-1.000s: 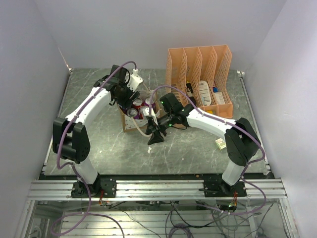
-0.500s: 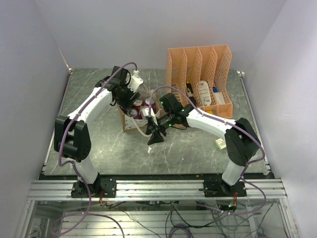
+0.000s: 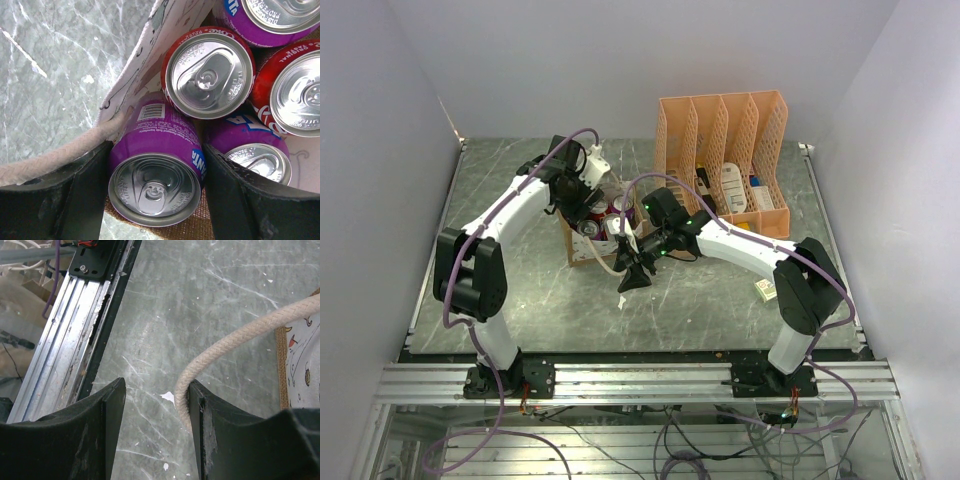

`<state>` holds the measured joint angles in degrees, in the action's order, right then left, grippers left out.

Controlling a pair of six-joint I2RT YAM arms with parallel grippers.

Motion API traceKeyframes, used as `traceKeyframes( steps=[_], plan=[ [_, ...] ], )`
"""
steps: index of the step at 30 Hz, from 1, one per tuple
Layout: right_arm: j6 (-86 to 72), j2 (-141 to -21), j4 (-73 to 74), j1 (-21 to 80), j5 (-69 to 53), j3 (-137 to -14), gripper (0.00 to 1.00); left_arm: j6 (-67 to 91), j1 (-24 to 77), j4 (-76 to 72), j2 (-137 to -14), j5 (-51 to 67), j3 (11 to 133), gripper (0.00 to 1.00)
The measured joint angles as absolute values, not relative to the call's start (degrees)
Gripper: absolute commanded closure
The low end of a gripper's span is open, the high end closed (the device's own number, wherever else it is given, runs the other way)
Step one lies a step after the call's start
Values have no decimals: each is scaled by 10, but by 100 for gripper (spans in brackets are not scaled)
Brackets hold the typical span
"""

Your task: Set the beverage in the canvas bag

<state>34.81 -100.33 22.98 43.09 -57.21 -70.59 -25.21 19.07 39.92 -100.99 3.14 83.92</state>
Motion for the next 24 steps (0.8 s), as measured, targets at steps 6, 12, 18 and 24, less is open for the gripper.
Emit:
traceKeyframes(
  steps=[6,12,18,24],
  plan=[
    [348,-1003,230,431,-572,-706,47,-249,191,399,-1010,28,839,17],
    [348,-1003,230,431,-573,-706,47,-248,191,397,-1006,21,839,12],
    [348,-1003,230,431,-572,-706,47,-243,191,390,-998,19,835,10],
    [348,-1003,230,432,-572,-706,47,-241,191,389,-979,15,835,11]
  ],
)
